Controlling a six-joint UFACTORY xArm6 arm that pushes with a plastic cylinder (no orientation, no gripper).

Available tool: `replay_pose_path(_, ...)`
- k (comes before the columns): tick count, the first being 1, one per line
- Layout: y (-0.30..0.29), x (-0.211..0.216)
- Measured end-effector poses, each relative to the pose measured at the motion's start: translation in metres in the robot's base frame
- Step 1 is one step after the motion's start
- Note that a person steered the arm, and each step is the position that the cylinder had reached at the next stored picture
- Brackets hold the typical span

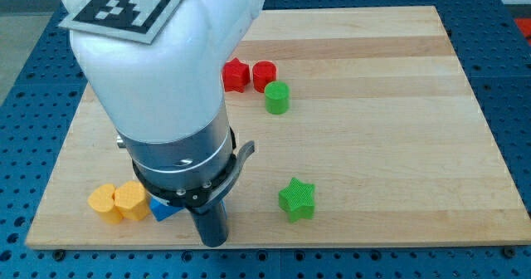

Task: Push the green star to the right side of the blue cube

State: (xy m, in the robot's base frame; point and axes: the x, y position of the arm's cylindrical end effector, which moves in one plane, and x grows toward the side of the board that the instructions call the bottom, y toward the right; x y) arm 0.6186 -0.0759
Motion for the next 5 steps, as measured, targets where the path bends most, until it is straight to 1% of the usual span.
replay_pose_path(3, 0.0000, -0.0063)
replay_pose_path(5, 0.0068, 0.0005)
